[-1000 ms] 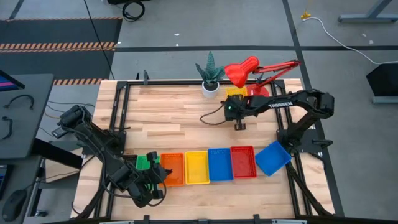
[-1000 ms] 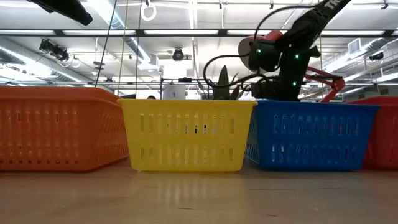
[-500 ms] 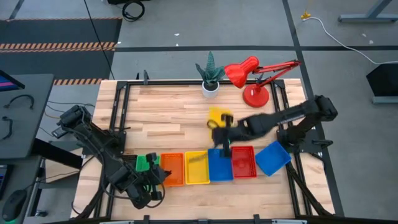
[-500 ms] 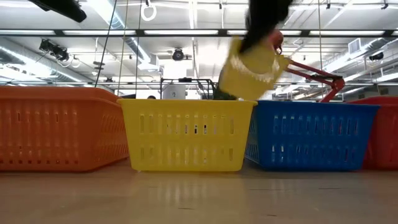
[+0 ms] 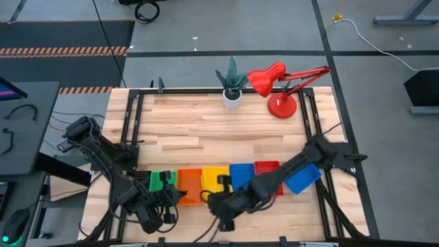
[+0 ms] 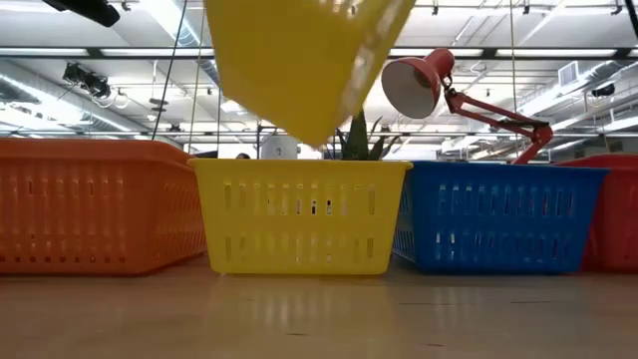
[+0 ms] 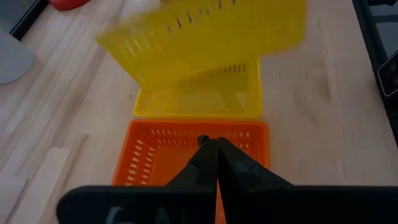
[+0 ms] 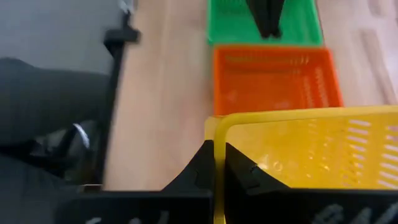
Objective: Stack baskets by color
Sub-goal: Stack the top yellow bin on top of the bottom yellow bin
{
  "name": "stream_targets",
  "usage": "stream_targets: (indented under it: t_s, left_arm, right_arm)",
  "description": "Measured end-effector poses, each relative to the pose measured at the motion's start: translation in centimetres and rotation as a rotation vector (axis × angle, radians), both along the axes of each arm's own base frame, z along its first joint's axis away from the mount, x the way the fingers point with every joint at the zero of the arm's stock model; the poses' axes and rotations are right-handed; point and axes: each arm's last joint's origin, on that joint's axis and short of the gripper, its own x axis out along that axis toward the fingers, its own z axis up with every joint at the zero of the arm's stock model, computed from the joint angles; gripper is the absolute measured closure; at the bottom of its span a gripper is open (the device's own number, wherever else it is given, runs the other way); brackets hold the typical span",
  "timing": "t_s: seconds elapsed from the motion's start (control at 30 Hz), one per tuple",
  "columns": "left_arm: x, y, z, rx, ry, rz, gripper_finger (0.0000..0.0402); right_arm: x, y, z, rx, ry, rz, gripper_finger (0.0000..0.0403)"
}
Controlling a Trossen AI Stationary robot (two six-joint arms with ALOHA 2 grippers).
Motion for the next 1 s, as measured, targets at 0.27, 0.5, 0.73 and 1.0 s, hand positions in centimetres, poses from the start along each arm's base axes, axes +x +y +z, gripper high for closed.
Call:
stream_targets:
  t_s: [0.27,0.5,0.73,1.0]
  left_arm:
    - [0.0,0.0,0.0,-0.002,-0.001,0.002,0.0395]
    - [0.0,0.0,0.0,-0.003,-0.002,0.003,0.0395]
    - [0.0,0.0,0.0,-0.003,-0.002,0.003,0.0395]
    - [0.0,0.0,0.0,-0.003,-0.002,0.003,0.0395]
  right_arm:
    - [2.3,0.6,-3.6,-0.138,0.14,-0.105,0.0393]
    - [3.3,0.1,-6.0,-0.086,0.24,-0.077,0.0391]
    - [3.8,-0.8,-6.5,-0.062,0.254,-0.068,0.0347]
    - [3.7,-1.1,-4.3,-0.058,0.199,0.042,0.0252]
